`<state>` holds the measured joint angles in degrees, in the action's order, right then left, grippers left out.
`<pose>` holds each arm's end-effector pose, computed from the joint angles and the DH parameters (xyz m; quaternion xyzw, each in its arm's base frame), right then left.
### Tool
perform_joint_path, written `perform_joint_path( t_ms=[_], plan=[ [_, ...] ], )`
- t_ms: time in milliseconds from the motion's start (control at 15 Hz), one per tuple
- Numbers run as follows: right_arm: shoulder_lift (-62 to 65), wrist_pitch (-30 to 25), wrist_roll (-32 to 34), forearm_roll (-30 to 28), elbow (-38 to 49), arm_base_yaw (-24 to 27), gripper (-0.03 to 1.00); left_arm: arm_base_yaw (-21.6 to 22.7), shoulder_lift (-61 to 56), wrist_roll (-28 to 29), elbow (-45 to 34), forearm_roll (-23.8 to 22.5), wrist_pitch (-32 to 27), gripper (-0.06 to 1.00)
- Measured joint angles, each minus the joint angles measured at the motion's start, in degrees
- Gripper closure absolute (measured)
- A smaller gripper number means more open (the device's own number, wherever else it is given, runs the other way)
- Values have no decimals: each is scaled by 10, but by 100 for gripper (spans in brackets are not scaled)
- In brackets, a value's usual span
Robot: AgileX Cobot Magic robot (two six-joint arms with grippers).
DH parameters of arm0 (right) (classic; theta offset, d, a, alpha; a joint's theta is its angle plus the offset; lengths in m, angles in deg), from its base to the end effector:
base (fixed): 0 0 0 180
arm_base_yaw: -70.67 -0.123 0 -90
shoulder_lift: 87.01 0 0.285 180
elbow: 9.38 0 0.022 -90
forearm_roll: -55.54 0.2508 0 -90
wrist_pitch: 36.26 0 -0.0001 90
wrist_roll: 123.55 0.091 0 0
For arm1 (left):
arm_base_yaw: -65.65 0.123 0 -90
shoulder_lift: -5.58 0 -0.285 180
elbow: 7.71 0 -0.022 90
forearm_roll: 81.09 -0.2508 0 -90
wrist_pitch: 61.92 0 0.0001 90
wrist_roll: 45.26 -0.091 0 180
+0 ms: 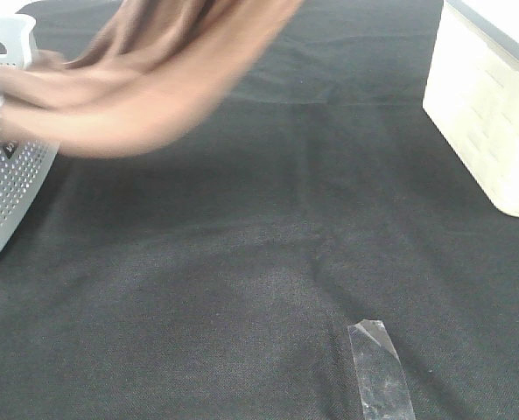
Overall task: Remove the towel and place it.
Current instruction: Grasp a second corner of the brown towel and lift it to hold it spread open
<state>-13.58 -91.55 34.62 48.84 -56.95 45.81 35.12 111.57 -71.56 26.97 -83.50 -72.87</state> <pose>0.3372 0.1466 0.5071 -0.3341 0.7692 -0.0441 0.5429 0.3442 -0.2022 0.5104 0.3222 0.5734 -0.0096 0.7532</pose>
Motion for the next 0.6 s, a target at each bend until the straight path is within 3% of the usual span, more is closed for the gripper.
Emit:
perform_joint_path(
  t_ms=[200,400,467,600],
  plan=[
    [-38,69,30,-38,-64,0,97,28,11,0,0,0,76,94],
    [-58,160,63,-54,-72,0,97,48,29,0,0,0,137,94],
    [-72,238,95,-61,-72,0,97,56,44,0,0,0,182,94],
    [-84,315,131,-72,-72,1,97,62,61,0,0,0,245,94]
  ],
)
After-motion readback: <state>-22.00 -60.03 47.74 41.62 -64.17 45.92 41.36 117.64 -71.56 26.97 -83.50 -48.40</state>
